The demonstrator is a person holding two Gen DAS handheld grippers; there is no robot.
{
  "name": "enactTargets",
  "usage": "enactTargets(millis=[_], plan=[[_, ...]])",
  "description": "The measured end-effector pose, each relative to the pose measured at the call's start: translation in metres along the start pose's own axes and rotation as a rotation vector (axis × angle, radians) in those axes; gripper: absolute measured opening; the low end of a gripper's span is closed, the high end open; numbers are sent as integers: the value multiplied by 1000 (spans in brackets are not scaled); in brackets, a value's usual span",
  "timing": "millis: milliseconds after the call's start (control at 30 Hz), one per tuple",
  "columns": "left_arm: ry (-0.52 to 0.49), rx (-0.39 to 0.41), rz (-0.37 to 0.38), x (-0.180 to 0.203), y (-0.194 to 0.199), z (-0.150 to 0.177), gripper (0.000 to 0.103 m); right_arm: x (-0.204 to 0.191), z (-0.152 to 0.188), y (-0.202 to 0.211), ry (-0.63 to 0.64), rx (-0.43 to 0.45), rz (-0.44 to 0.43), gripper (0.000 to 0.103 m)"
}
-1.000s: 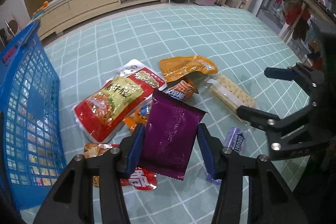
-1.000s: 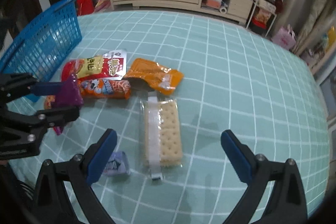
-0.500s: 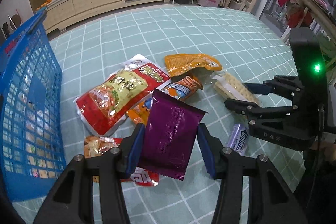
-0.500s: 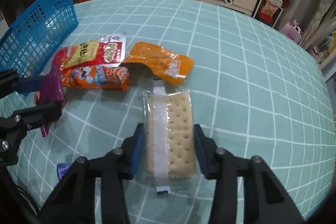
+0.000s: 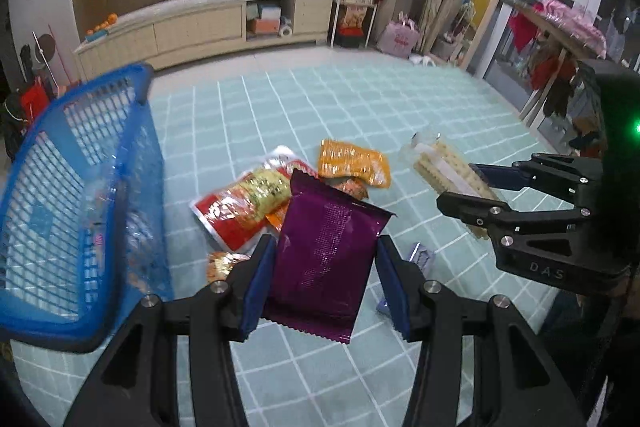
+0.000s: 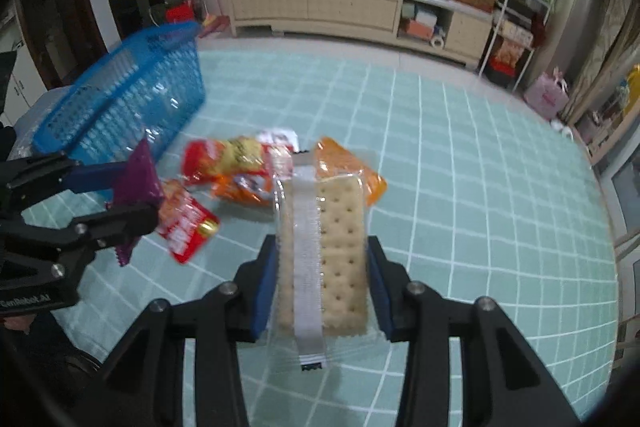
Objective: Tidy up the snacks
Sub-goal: 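Carry the cracker pack into the basket and open the right tool while the left tool carries the purple pack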
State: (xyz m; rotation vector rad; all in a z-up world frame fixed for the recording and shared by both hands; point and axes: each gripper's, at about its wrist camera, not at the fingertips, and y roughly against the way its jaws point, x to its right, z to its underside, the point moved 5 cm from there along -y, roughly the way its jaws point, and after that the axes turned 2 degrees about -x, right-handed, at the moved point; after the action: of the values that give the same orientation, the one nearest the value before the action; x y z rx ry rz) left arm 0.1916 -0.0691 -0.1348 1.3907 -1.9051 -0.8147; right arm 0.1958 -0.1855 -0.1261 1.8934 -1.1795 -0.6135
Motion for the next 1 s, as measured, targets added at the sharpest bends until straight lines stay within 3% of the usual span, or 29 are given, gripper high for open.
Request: enactTargets(millis=[233, 467, 800, 1000], plan=[[-8, 73, -29, -13, 46, -6, 48, -37, -19, 35, 53, 68, -24, 47], [10, 115, -99, -54, 86, -9, 48, -78, -42, 49, 81, 100, -70, 47], [108, 149, -157, -125, 129, -2, 48, -142, -84, 54, 142, 117, -137, 47], [187, 162, -196, -168, 147, 2, 48, -189, -106, 37, 184, 82, -173, 47]])
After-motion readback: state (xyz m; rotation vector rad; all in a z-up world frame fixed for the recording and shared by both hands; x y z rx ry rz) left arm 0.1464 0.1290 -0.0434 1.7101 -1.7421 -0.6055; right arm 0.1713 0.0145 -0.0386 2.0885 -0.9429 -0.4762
